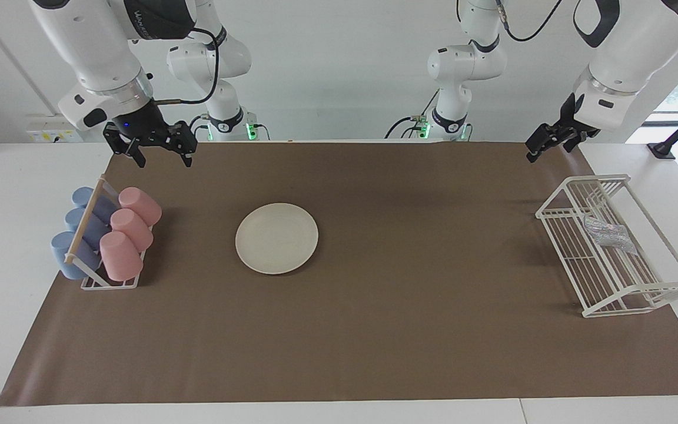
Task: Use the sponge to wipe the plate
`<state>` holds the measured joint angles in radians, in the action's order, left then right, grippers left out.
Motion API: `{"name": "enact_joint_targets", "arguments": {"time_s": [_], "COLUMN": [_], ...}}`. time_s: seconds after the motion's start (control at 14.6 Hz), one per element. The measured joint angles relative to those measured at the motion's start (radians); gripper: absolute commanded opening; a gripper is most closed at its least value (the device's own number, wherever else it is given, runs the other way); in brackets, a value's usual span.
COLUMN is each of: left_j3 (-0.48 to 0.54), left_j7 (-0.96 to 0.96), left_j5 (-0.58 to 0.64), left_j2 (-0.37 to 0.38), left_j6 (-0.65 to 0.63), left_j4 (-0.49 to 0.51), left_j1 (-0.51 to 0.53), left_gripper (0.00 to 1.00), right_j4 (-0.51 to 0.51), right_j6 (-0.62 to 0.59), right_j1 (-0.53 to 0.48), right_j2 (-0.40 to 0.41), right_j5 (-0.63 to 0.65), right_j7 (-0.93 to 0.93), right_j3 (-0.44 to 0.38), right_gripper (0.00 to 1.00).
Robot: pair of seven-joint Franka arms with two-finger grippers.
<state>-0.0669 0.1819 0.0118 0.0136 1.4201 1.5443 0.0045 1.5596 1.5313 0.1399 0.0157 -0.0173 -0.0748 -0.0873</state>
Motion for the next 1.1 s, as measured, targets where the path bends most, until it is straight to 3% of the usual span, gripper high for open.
{"name": "enact_joint_targets", "arguments": {"time_s": [0.41,0.82,1.1], "left_j3": [0.003,0.019,0.021], "left_j7": [-0.179,-0.184,-0.171], "left_j5": [0.000,-0.045,-0.042], "left_j2": [-0.015,-0.029,-0.029], "left_j6": [-0.006,-0.027,0.027], "left_j4": [-0.010,0.004,-0.006], "left_j1": [0.000,0.001,0.000], "left_gripper": [1.00,1.00,1.00], "right_j4": [0.000,0.001,0.001], "right_j6": [0.000,-0.001,-0.004], "right_j1": [0.000,-0.002,-0.001], "right_j2": [-0.002,-0.003,-0.003], "right_j5": [0.000,0.000,0.000], "right_j7": [0.000,0.000,0.000], "right_j3": [0.000,-0.003,-0.001], "right_gripper": [1.00,1.00,1.00]}}
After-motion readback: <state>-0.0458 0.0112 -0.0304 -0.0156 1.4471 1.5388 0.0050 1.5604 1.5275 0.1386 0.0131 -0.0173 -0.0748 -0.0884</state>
